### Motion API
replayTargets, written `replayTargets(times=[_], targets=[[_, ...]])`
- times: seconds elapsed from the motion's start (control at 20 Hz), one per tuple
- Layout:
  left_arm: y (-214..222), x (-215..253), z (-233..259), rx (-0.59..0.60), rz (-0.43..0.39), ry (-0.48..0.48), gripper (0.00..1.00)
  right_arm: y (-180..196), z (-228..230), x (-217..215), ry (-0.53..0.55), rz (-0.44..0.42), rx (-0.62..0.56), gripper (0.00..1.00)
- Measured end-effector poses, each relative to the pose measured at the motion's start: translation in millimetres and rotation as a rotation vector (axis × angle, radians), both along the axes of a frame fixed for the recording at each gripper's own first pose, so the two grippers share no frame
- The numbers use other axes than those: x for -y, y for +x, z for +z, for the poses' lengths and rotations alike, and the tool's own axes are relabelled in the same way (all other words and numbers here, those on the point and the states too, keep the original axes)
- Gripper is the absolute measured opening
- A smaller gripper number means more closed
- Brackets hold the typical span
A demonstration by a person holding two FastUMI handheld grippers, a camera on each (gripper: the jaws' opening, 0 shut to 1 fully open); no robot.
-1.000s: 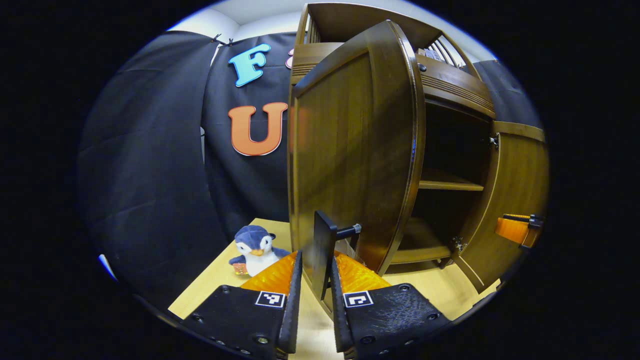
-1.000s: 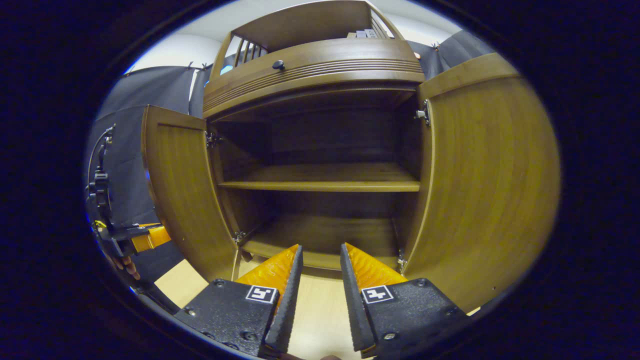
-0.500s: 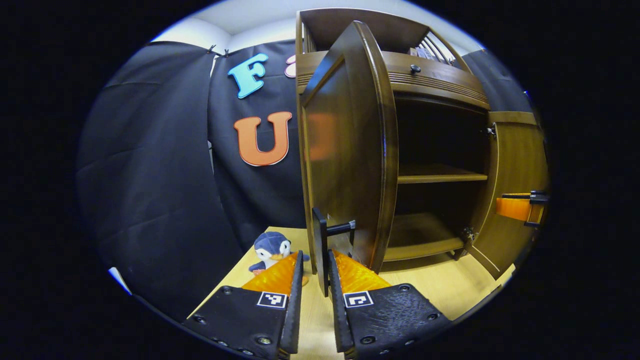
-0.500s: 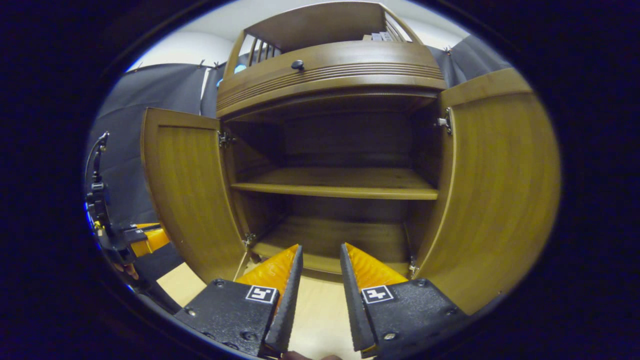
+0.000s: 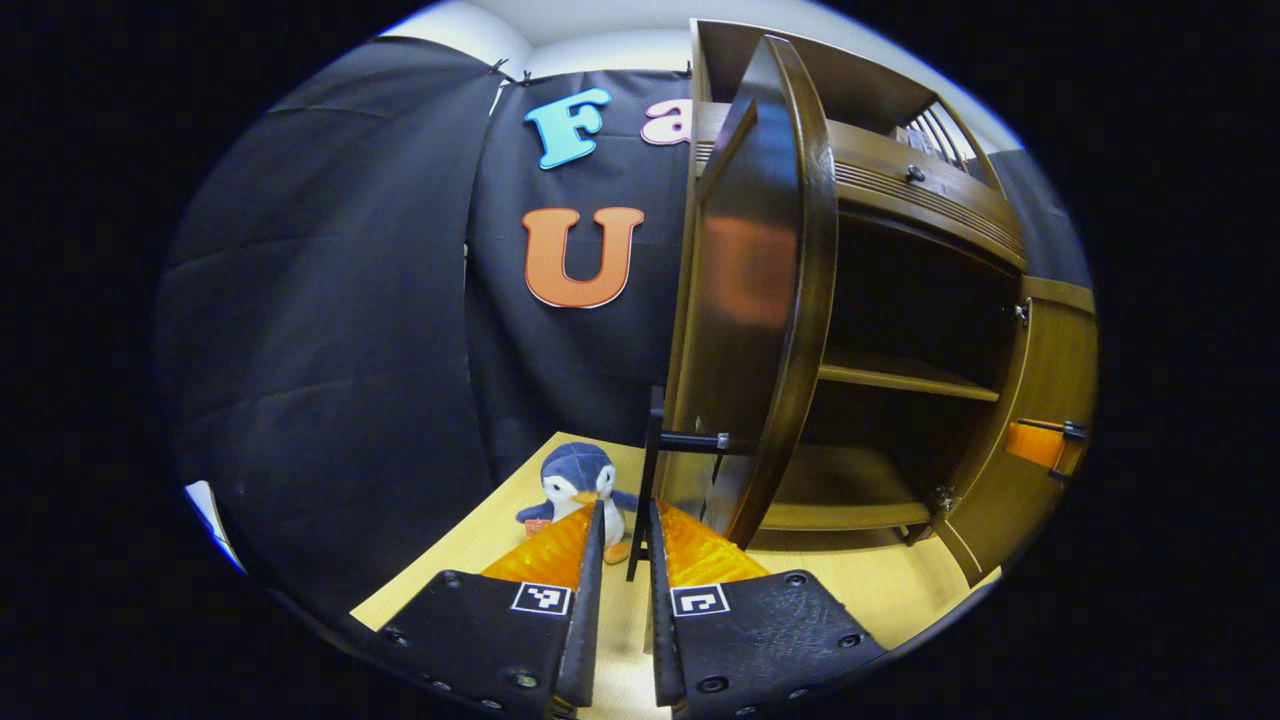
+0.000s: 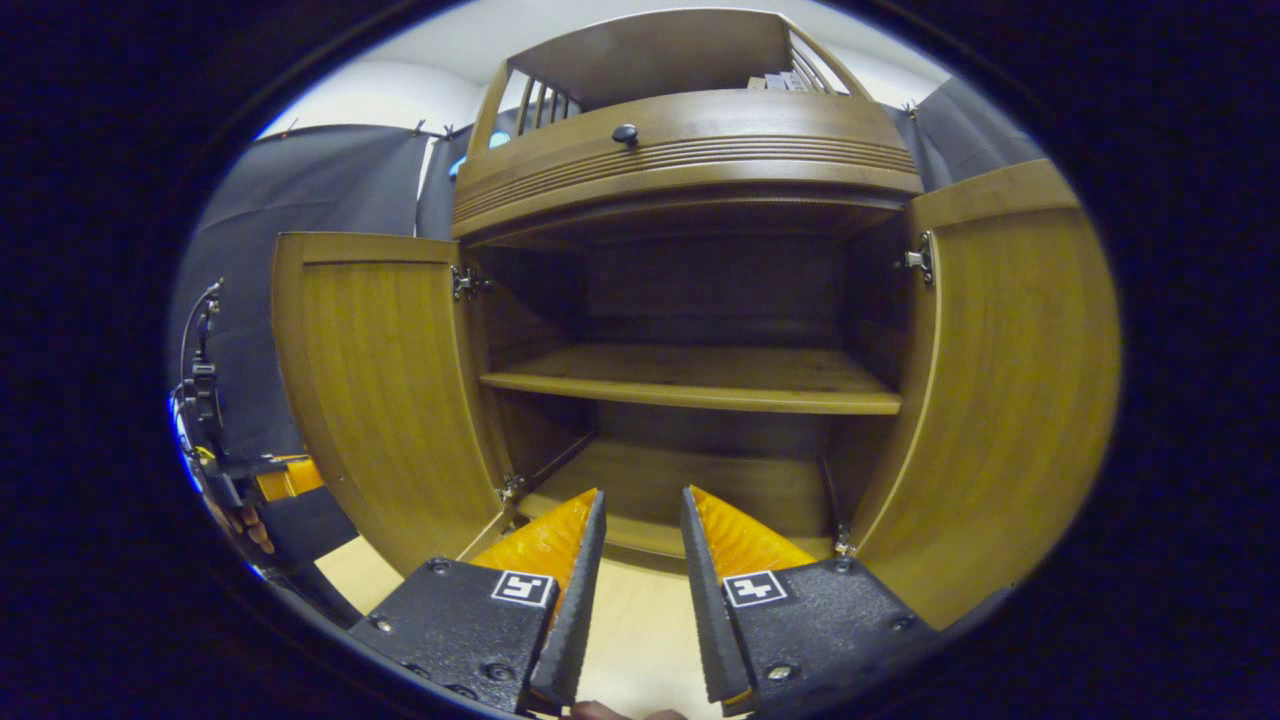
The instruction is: Open the right door of the double-door shoe cabinet with the right hand, and open the left door with the left hand.
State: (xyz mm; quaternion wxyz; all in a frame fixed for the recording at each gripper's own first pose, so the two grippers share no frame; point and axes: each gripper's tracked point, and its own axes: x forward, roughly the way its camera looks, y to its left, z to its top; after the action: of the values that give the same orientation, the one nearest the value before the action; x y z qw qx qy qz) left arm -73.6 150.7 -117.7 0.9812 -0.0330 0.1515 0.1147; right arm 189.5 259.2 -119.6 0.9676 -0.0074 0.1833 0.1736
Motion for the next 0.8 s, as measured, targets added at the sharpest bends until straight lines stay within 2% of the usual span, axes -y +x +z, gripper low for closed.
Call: replayTargets(times=[0.35,0.6,0.7,0.8], targets=[[-8,-19,4,-0.003,0.026,0.035,0.22,8,2,-1,-0.016,-0.023,0.012,0.49],[-23,-47,14,-0.004,0.104,0.123,0.22,14,5,3,-0.016,-0.047,0.028,0.48],[-28,-52,23,0.006,0.126,0.131,0.22,17,7,6,-0.023,-0.052,0.031,0.48],[-32,-58,37,0.044,0.184,0.167,0.22,19,10,13,-0.041,-0.07,0.04,0.48]])
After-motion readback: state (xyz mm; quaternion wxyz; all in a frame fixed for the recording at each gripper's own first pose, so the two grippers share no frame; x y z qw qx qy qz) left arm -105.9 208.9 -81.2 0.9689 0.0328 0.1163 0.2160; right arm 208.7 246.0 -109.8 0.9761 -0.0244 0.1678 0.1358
